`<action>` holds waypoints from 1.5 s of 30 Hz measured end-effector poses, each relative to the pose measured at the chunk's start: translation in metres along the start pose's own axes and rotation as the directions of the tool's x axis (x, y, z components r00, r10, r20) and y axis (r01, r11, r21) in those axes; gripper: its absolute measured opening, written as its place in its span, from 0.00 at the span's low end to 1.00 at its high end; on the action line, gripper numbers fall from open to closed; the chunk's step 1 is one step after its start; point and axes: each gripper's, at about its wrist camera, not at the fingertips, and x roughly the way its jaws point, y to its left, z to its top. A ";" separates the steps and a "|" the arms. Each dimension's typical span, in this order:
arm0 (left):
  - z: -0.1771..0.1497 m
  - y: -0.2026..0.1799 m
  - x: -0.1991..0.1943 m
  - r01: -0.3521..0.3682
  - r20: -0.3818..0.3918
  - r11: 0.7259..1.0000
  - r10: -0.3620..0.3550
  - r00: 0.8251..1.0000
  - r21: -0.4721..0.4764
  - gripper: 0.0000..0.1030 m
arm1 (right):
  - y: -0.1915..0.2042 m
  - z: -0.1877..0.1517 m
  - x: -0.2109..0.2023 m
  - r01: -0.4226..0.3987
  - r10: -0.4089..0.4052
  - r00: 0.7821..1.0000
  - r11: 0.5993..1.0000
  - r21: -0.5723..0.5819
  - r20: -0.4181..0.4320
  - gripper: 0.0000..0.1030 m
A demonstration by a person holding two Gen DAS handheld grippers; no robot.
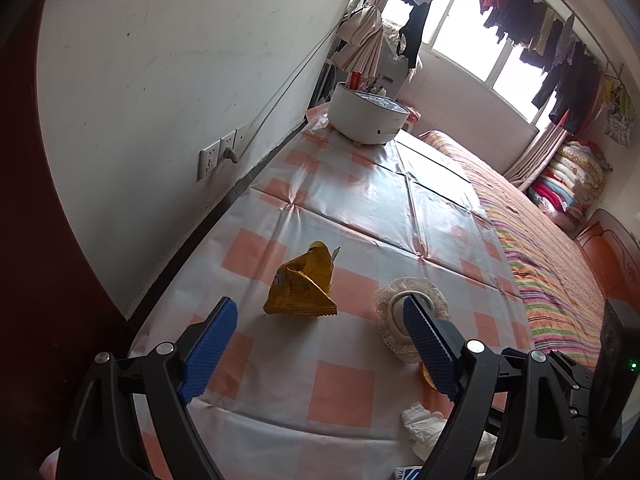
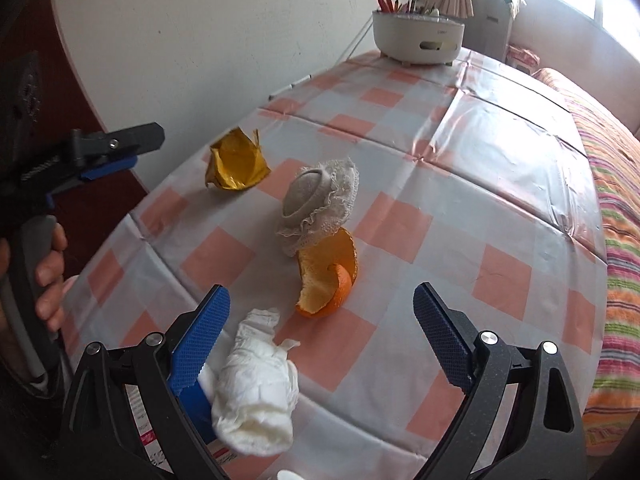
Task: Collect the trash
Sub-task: 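Reach the right tool to the orange peel and close on it, then grasp the yellow wrapper with the left tool while the right tool holds the peel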
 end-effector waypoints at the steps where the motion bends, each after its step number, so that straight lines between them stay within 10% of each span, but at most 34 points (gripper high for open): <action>1: 0.001 0.001 0.002 -0.004 -0.005 1.000 0.004 1.000 -0.001 0.80 | -0.001 0.003 0.004 -0.010 0.010 1.000 1.000 0.003 -0.011 0.88; 15: 0.013 0.018 0.021 -0.035 -0.036 0.998 0.033 0.999 -0.048 0.80 | 0.004 0.014 0.044 -0.003 0.000 0.995 1.000 -0.028 -0.098 0.77; 26: 0.013 0.013 0.025 -0.028 -0.058 0.999 0.026 0.998 -0.032 0.80 | -0.004 0.013 0.056 0.011 -0.013 0.992 1.000 -0.016 -0.122 0.36; 45: 0.019 0.013 0.059 -0.046 -0.094 0.999 0.043 0.995 -0.028 0.80 | -0.033 -0.038 -0.018 -0.041 0.038 0.999 0.987 0.154 0.020 0.31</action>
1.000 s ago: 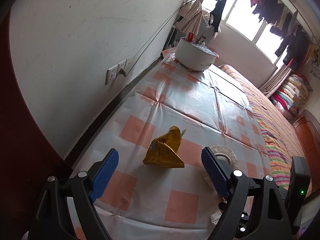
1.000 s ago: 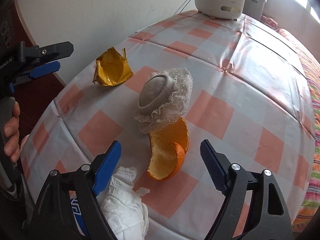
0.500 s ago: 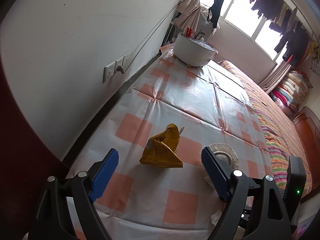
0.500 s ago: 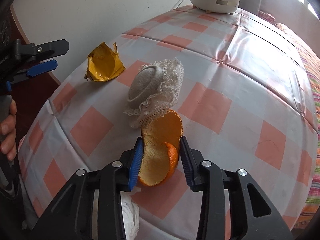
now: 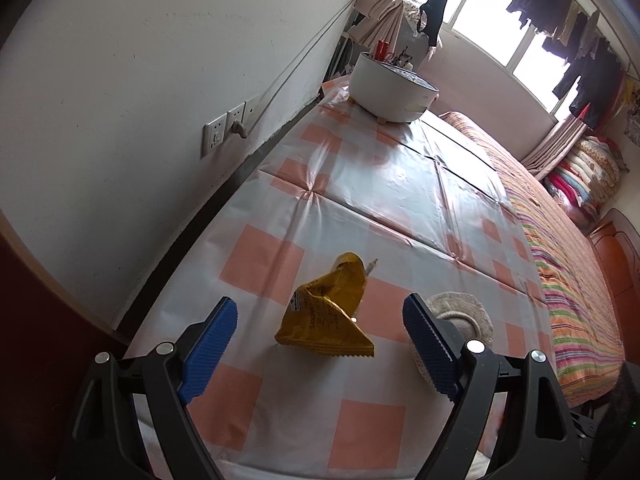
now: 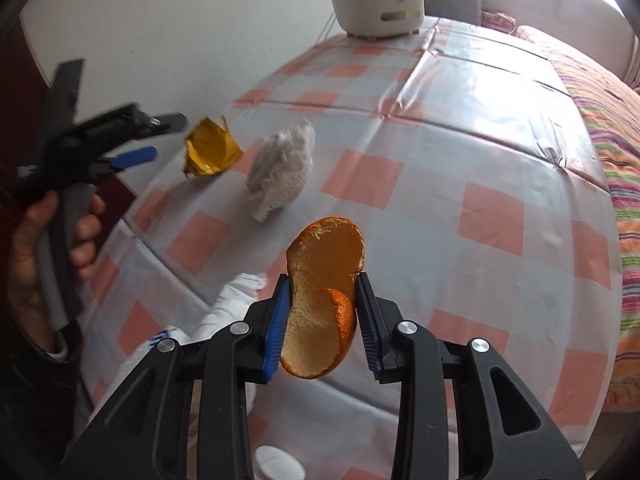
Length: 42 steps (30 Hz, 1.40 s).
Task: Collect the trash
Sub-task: 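Grasp the yellow wrapper with the left tool while the right tool holds the peel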
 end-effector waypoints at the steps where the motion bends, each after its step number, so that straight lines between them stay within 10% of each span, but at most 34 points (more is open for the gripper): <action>1: 0.000 -0.001 0.003 -0.007 -0.006 1.000 0.007 1.000 0.004 0.80 | 0.002 -0.001 -0.009 -0.006 0.006 1.000 1.000 0.002 0.025 0.31; 22: -0.006 -0.013 0.027 -0.045 -0.032 0.999 0.046 0.998 0.020 0.36 | -0.024 -0.030 -0.080 -0.087 0.057 0.973 0.988 0.129 0.222 0.31; 42: -0.050 -0.108 -0.084 0.215 0.108 0.950 -0.244 0.964 0.225 0.36 | -0.065 -0.086 -0.130 0.019 -0.087 0.953 0.973 0.231 0.289 0.31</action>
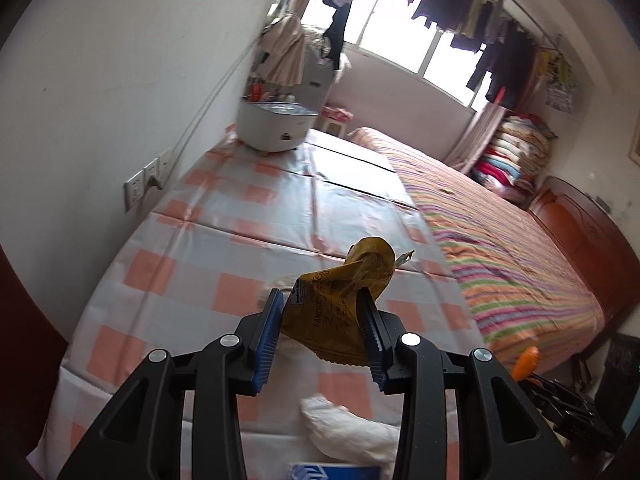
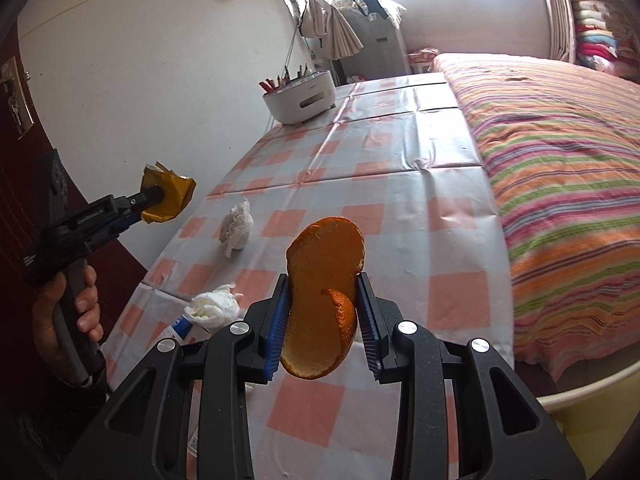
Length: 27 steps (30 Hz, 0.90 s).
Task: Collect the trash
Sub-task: 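Grasp the yellow wrapper with the left tool while the right tool holds the peel, then carry the orange peel over the cream bin and open the right tool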
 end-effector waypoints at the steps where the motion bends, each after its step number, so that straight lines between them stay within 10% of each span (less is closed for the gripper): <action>1: -0.002 -0.005 -0.001 0.011 0.000 1.000 -0.011 1.000 0.009 0.36 | -0.001 -0.002 -0.004 0.005 -0.005 1.000 1.000 0.002 0.005 0.31; 27: -0.086 -0.167 0.004 0.378 -0.248 0.895 -0.321 0.914 0.236 0.36 | -0.097 -0.080 -0.106 0.200 -0.224 0.968 0.960 0.195 0.109 0.31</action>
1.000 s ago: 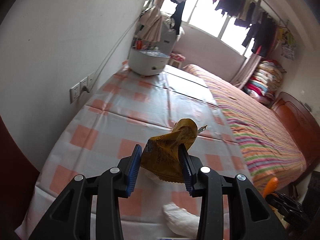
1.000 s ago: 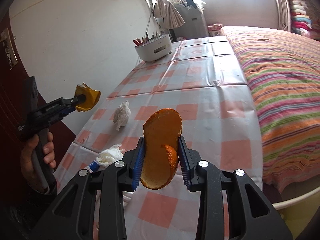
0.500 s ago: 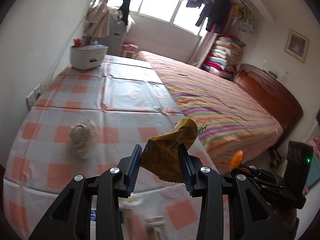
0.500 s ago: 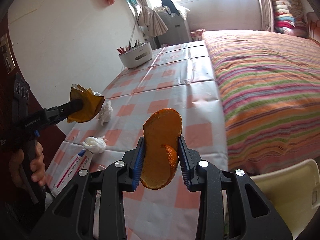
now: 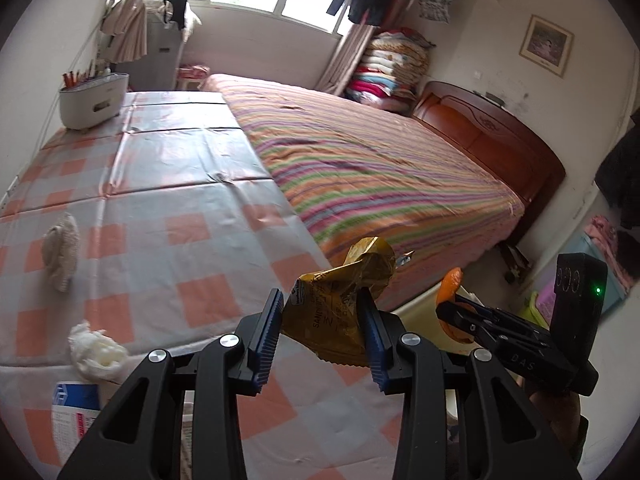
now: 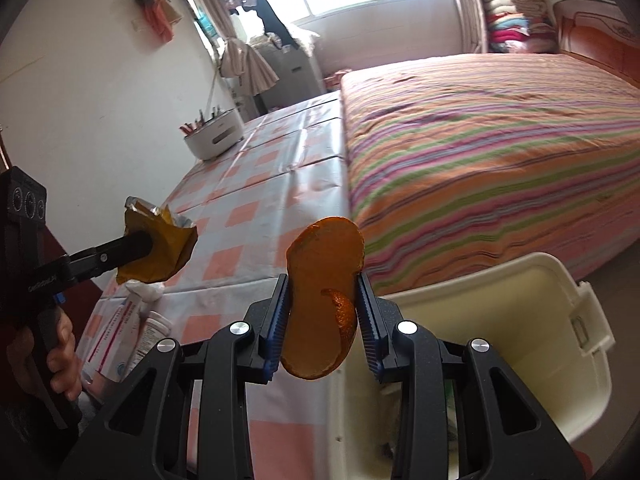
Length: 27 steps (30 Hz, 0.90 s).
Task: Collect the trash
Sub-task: 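Carry the orange peel over the cream bin and open the right tool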
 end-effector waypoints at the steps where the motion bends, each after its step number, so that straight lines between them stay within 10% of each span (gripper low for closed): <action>1: -0.001 -0.005 0.002 0.006 -0.006 1.000 -0.006 1.000 0.007 0.36 | -0.002 -0.001 -0.001 0.005 -0.005 1.000 1.000 0.002 0.001 0.31; 27: -0.036 -0.080 0.054 0.107 -0.162 0.990 -0.091 0.983 0.094 0.36 | -0.047 -0.012 -0.055 0.094 -0.130 0.977 0.975 0.203 0.170 0.54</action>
